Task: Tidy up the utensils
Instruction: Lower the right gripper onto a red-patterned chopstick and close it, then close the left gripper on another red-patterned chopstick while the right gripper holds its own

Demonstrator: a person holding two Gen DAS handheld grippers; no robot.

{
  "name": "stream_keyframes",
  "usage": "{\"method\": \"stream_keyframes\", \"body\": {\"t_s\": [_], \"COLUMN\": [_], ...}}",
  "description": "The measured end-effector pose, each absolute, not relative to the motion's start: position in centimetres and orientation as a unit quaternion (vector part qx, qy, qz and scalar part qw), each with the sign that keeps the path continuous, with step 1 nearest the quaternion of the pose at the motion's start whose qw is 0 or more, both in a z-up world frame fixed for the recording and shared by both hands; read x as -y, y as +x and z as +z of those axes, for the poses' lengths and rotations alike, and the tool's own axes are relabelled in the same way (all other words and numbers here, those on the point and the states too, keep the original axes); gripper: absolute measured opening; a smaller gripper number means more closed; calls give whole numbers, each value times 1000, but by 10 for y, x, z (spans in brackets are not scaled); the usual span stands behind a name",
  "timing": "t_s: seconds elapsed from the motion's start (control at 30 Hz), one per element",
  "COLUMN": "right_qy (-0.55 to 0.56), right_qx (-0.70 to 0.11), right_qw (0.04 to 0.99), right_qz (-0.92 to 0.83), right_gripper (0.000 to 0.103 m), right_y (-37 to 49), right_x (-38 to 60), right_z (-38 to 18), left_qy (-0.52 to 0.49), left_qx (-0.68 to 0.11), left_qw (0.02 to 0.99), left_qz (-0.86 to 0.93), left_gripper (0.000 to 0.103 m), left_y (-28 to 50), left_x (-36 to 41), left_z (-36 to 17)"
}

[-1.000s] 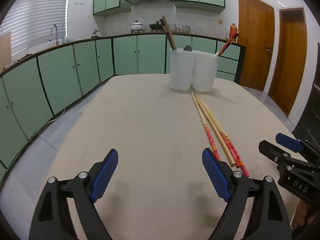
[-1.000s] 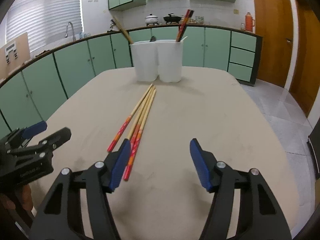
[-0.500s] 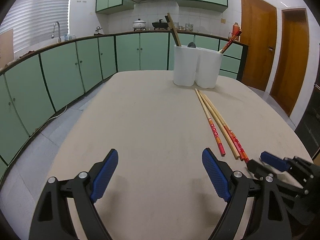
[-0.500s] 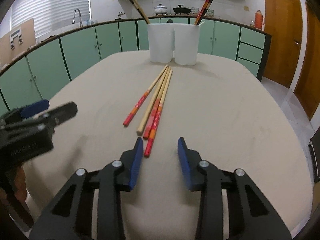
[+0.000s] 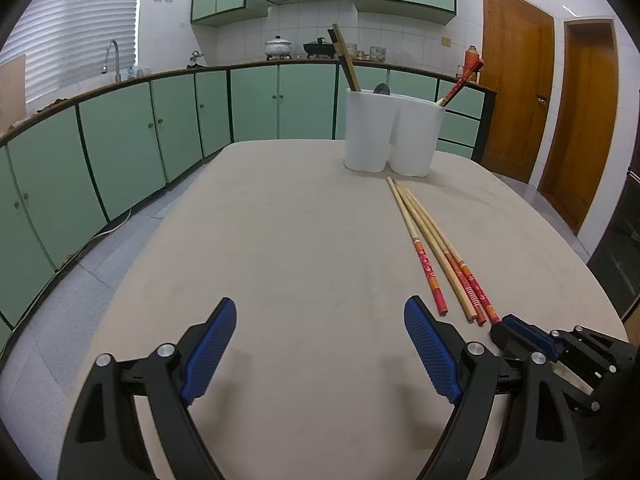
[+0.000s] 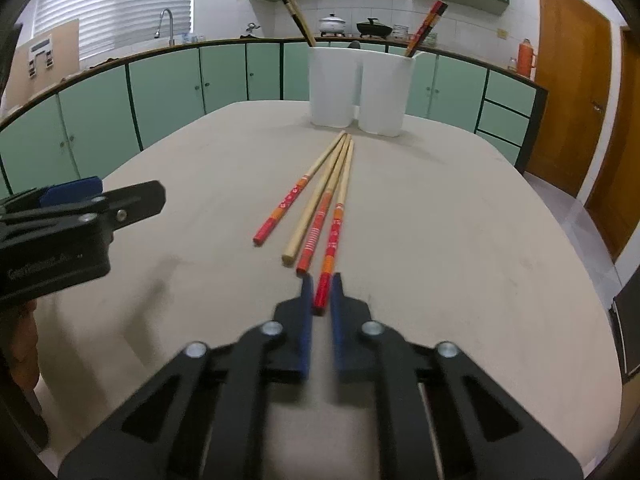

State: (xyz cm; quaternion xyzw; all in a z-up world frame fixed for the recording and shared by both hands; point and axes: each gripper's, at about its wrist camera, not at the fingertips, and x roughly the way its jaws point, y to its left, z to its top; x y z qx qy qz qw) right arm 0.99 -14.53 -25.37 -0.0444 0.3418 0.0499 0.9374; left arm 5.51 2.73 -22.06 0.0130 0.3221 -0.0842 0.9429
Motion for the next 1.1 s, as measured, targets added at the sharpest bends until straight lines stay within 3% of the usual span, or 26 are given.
{"method": "stream_keyframes", "body": {"t_s": [0.67, 1.1], "right_qy": [25, 32], "right_qx": [-327, -319], "right_qw": [945, 947], "right_qz": [-8, 9], "right_gripper": [5, 5], "right_y": [17, 19], "right_x": [219, 227], "right_z": [-234, -230], "left_qy": [11, 29], "left_qx": [-366, -380], "left_qw": [922, 918], "left_qz": [-124, -114], "left_gripper": [78, 49], "left_y": [78, 89], "left_x": [26, 46], "left_z": [-238, -244]}}
